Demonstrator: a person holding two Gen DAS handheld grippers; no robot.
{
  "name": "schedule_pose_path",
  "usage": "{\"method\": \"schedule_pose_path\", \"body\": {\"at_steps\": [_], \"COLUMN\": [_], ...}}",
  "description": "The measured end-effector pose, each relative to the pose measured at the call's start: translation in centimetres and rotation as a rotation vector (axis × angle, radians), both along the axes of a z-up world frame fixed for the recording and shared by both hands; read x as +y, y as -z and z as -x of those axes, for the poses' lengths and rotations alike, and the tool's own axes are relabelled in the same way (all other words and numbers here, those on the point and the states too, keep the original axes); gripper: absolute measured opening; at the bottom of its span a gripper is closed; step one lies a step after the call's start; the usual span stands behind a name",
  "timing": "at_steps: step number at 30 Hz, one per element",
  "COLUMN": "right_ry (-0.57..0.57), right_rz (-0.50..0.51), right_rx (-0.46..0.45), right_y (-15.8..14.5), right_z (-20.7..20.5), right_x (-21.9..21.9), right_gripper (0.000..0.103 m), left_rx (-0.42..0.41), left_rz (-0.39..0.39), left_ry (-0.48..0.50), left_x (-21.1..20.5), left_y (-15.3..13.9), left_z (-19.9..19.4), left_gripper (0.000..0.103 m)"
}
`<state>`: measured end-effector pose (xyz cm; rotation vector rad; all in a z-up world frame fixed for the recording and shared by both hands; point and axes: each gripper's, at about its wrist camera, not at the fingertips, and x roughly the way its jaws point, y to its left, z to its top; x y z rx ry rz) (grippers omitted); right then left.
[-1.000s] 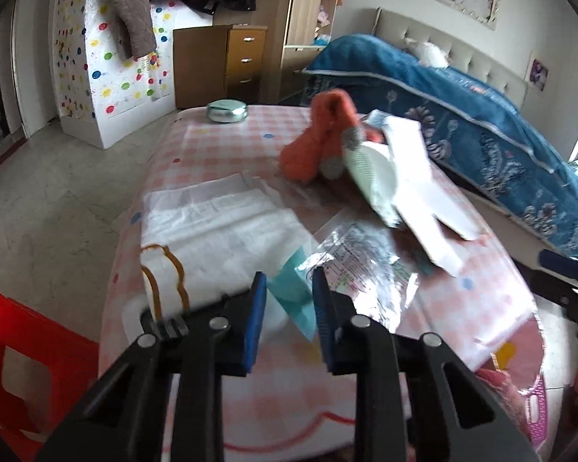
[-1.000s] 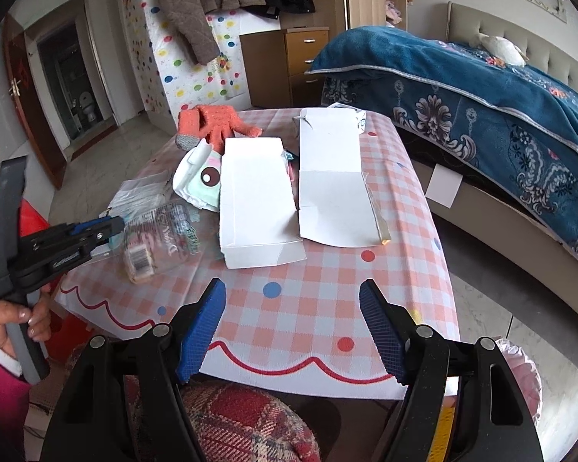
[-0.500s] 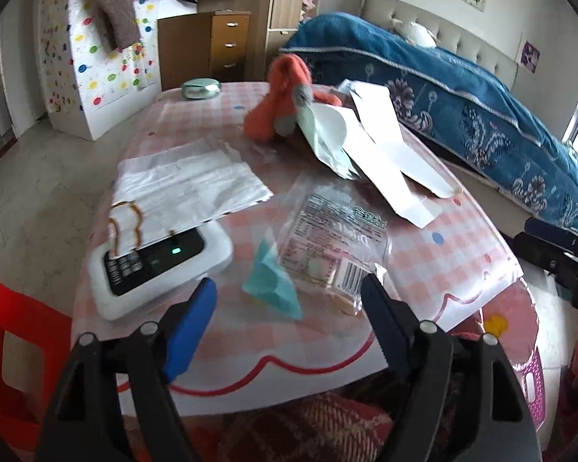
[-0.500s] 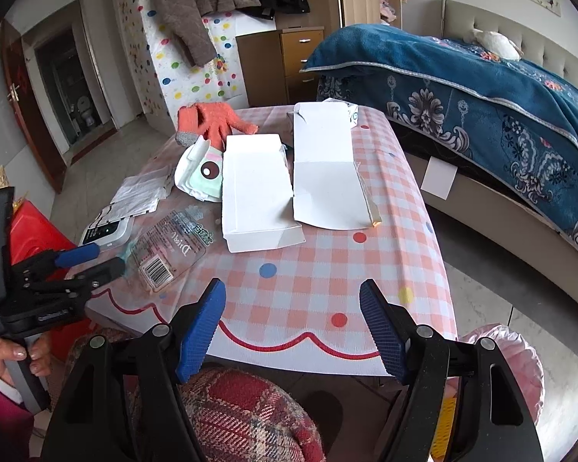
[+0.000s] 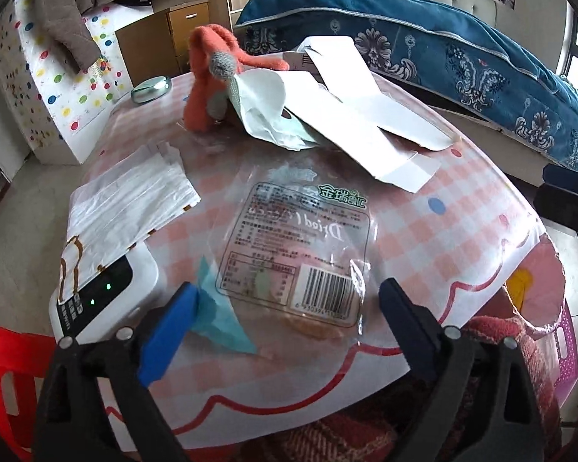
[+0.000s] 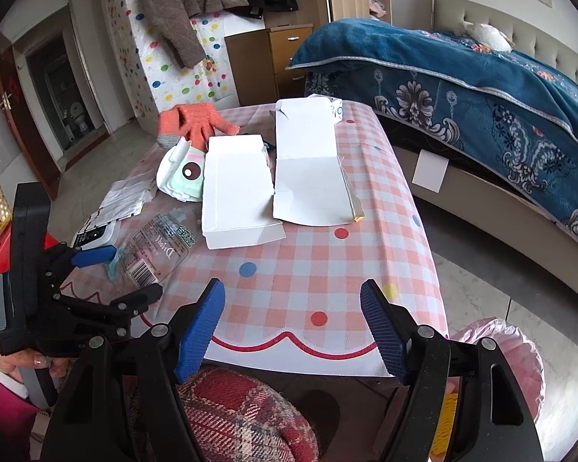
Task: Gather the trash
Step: 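Close the left gripper on the clear plastic bag and lift it, then grasp the red-and-white paper card with the right gripper while the left holds the bag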
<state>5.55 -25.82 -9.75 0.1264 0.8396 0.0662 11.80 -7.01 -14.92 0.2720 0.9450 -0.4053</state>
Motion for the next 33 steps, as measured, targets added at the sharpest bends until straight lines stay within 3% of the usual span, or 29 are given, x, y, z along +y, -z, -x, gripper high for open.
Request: {"method": "schedule_pose_path", "body": {"at_steps": [4, 9, 11, 14, 26, 33], "right_ry": [0.001, 0.004, 0.003, -0.001, -0.039, -0.081], "right_rz": [-0.001, -0.001, 0.001, 0.005, 0.028, 0.041], "right_rx": [0.001, -0.002, -0.004, -0.005, 0.004, 0.006], "right_y": [0.0, -0.1, -0.1, -0.2, -0.1, -0.1], "right_z": [0.1, 0.3, 0.4, 0.7, 1.0, 0.1], "right_x": [0.0, 0.0, 0.1, 0.1, 1.6, 3.3], "right_gripper": [0.073, 0.073, 0.073, 0.073, 0.073, 0.073], "left_rx": [-0.021, -0.033, -0.013, -0.022, -0.087, -0.207], "left_rz": [0.0, 0.022, 0.088, 0.103, 0.184, 0.227], "left_ry": [-0.025, -0.043, -0.066, -0.099, -0.194, -0.261], "left_x": [0.5, 1.0, 1.8, 2.6, 7.2, 10.0], "left_y": [-0.4, -0.7, -1.1, -1.8, -5.4, -8.3], "left_z": [0.7, 2.2, 2.6, 3.2, 7.5, 8.1], "left_gripper": [0.068, 0.027, 0.02, 0.012, 0.01, 0.01]}}
